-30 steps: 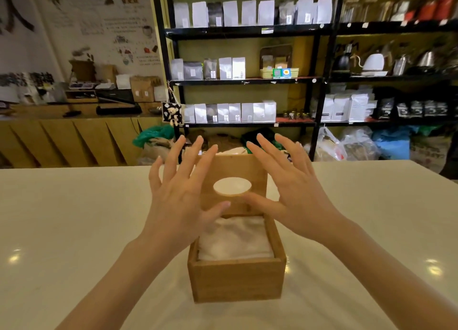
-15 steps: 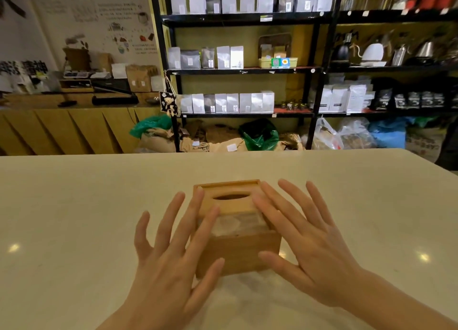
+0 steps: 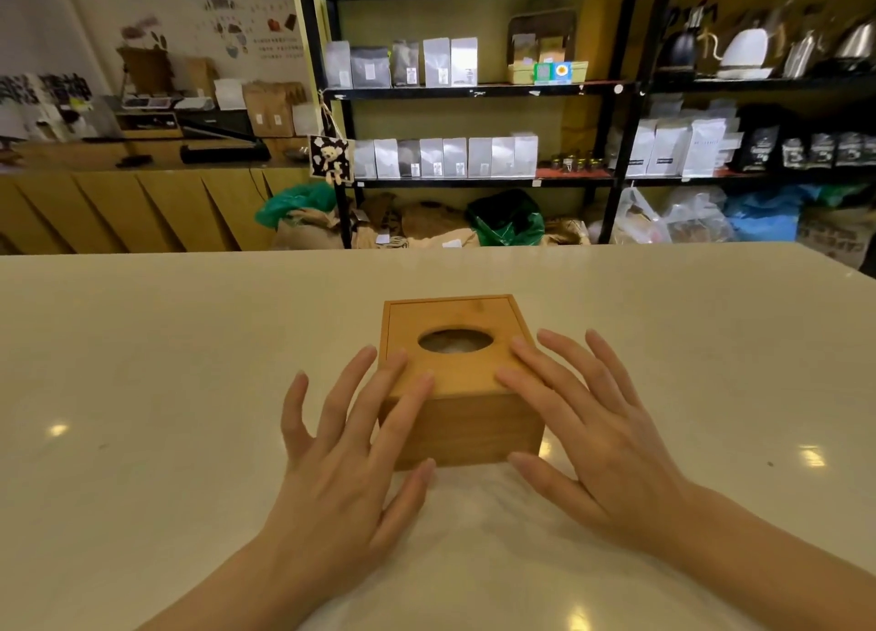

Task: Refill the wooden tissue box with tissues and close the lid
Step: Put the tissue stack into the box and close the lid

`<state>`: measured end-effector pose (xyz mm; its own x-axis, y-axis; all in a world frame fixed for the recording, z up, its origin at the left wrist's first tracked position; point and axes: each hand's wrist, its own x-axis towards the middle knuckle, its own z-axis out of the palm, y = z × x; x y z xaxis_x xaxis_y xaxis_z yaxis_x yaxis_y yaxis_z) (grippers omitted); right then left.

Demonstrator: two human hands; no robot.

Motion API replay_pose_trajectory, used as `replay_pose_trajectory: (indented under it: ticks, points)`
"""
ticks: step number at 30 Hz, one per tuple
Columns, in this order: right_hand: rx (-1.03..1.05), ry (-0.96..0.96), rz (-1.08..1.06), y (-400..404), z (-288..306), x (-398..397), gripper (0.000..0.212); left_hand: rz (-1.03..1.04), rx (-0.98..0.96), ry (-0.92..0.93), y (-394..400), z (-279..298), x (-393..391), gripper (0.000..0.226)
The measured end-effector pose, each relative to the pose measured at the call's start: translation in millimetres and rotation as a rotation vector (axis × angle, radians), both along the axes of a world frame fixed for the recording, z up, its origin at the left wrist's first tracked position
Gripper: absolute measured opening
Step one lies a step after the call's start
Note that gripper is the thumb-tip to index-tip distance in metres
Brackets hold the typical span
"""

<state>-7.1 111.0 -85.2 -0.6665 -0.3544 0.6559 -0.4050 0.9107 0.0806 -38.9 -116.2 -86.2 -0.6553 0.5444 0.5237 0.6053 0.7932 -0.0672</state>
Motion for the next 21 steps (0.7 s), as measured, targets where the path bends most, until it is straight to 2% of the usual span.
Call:
replay_pose_trajectory:
  ticks: [10, 15, 19, 21]
  points:
    - [0.044, 0.03, 0.017, -3.6, -3.3, -0.4, 0.05, -0.044, 0.069, -0.055, -6.6, 9.9, -2.4, 0.048]
    - [-0.052, -0.034, 0.081, 1.9, 13.9, -4.1, 0.044, -0.092, 0.093, -0.065, -4.3, 22.0, -0.7, 0.046]
    - [-0.243, -0.202, 0.065, -4.6, 54.7, -25.2, 0.043, -0.155, 0.235, -0.231, 2.8, 57.3, -20.8, 0.054]
    - [-0.169, -0.344, 0.047, -11.3, 79.4, -42.5, 0.041, -0.125, 0.264, -0.386, 9.7, 68.4, -37.1, 0.072]
